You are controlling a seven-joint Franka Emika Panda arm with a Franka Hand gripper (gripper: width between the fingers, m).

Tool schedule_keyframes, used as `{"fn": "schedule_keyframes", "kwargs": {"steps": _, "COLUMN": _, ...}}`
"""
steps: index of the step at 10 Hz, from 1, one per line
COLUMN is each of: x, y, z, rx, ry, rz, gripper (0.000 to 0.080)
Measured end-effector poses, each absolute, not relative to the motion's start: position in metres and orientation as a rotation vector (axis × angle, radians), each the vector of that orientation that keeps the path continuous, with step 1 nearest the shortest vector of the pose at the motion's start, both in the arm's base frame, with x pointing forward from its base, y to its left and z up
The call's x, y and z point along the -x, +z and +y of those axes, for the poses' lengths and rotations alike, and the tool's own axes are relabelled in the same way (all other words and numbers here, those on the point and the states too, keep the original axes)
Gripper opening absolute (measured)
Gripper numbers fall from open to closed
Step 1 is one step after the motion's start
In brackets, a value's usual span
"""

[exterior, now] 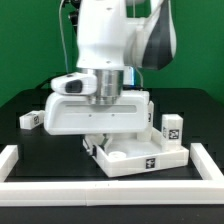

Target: Assemble square table

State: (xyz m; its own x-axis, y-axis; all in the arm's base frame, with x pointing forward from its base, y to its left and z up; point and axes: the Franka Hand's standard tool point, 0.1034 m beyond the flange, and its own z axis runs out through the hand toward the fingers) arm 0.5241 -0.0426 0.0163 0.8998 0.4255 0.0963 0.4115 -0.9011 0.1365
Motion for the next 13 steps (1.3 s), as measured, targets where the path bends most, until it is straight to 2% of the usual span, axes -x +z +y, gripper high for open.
{"fn": "schedule_keyframes", "kwargs": {"steps": 3, "x": -0.527, "y": 0.018, "z": -0.044, "rx": -2.897, "ry": 0.18, "rz": 0.819, "gripper": 0.0067}}
{"fn": "schedule_keyframes", "kwargs": {"steps": 7, "x": -0.561, "y": 0.014, "z": -0.013, "rx": -2.695, "ry": 0.242, "rz": 1.195, "gripper": 0.008}}
{"fn": "schedule_keyframes", "kwargs": {"steps": 12, "x": -0.564, "y": 0.017, "z": -0.016, "rx": -2.5, "ry": 0.207, "rz": 1.509, "gripper": 0.0084}}
{"fn": "schedule_keyframes", "kwargs": {"steps": 13, "x": -0.573, "y": 0.017, "z": -0.014, "rx": -2.408, "ry": 0.201, "rz": 1.629, "gripper": 0.0084}}
